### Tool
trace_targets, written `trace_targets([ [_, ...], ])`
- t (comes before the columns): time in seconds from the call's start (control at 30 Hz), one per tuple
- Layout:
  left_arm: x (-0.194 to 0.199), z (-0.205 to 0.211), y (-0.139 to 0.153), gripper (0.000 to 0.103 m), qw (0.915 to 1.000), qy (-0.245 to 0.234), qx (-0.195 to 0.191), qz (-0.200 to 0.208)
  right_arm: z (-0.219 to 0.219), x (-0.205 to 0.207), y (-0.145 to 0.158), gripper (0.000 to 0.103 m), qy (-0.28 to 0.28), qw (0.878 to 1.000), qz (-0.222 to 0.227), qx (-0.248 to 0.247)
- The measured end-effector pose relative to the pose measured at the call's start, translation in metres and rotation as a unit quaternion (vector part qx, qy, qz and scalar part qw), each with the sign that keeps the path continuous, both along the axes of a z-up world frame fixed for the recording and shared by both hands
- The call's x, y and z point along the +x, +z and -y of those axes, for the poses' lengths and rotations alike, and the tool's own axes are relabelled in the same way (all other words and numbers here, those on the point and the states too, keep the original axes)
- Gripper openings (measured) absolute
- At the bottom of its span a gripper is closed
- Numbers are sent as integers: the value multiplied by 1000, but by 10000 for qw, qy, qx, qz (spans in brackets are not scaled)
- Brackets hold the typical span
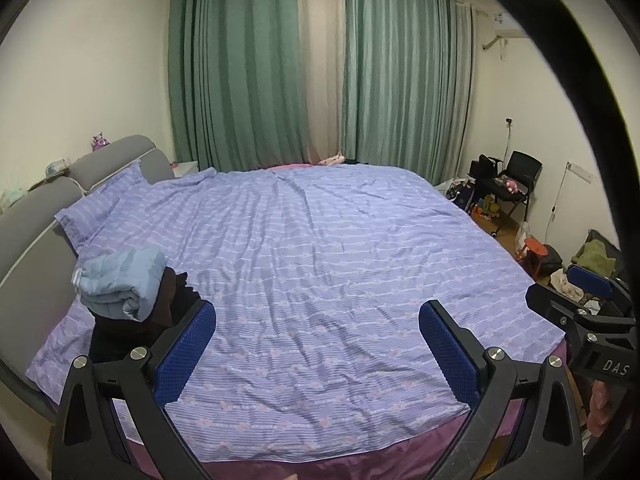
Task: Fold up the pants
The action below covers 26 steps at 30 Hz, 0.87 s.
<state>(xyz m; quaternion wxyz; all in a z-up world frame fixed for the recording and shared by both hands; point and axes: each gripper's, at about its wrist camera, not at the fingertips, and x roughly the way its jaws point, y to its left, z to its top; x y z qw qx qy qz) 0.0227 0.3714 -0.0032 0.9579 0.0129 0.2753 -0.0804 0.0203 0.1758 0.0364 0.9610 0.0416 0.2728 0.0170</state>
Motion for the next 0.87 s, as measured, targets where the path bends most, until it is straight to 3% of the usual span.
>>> trace_targets([
  [0.87,9,10,-3,103,10000,-49,-24,-79,5,2,-3,99,-100,9999,-48,-36],
])
